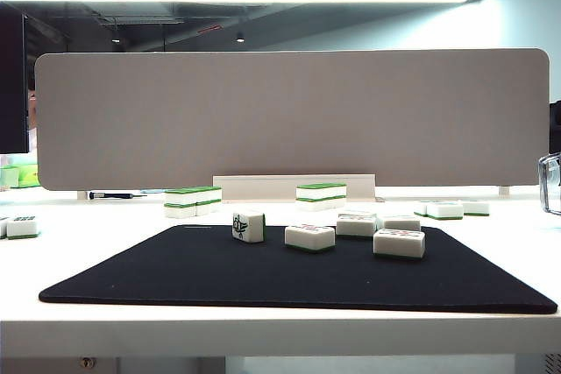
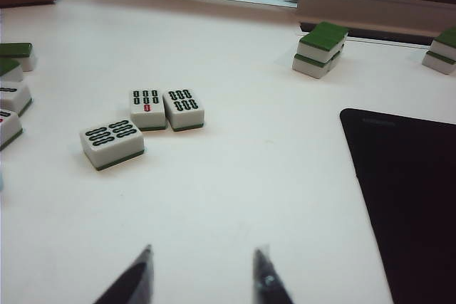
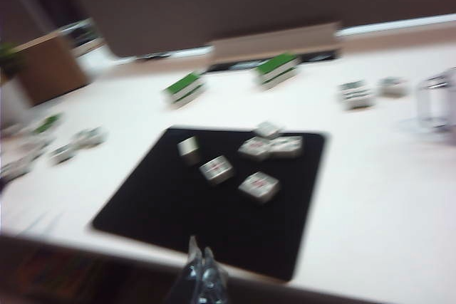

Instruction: Align six mahjong tiles in a row on the table.

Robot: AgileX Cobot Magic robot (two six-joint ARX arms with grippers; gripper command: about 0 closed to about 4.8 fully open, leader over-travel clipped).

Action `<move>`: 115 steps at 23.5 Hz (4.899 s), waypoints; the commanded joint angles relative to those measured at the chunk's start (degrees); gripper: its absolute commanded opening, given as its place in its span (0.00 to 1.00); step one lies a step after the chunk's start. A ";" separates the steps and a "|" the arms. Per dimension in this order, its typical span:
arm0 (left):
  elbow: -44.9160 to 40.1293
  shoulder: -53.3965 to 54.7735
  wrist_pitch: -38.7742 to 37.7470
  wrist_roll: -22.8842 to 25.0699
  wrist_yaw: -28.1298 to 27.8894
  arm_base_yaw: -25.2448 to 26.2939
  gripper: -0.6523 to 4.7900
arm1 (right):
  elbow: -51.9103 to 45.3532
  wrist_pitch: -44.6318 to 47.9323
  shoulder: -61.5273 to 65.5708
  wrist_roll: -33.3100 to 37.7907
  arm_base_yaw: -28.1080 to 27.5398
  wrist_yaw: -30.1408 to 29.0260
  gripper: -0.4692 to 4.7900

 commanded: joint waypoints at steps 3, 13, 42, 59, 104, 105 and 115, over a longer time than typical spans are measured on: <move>0.00 0.02 -0.74 -0.13 0.17 -0.02 0.44 | 2.10 -6.73 -0.66 -0.11 0.00 -7.41 0.09; 1.33 0.02 -0.74 -8.39 10.51 -0.02 0.41 | 2.32 -10.60 -0.68 -0.17 0.00 -9.44 0.09; 41.92 36.59 -5.66 -11.47 32.28 -0.02 0.34 | 2.29 -10.56 -0.68 -0.20 0.00 -9.40 0.09; 56.50 60.94 -0.74 -11.47 36.85 -2.34 0.11 | 2.29 -10.49 -0.68 -0.22 0.00 -7.82 0.09; 91.14 113.33 -32.30 26.10 9.14 -25.07 0.91 | 2.27 -10.51 -0.68 -0.22 0.00 -5.92 0.09; 91.14 113.63 -31.87 26.62 8.52 -25.33 0.95 | 2.27 -10.51 -0.68 -0.22 0.00 -5.92 0.09; 91.12 118.73 -28.06 26.80 8.79 -25.86 0.91 | 2.27 -10.49 -0.68 -0.22 -0.02 -4.07 0.09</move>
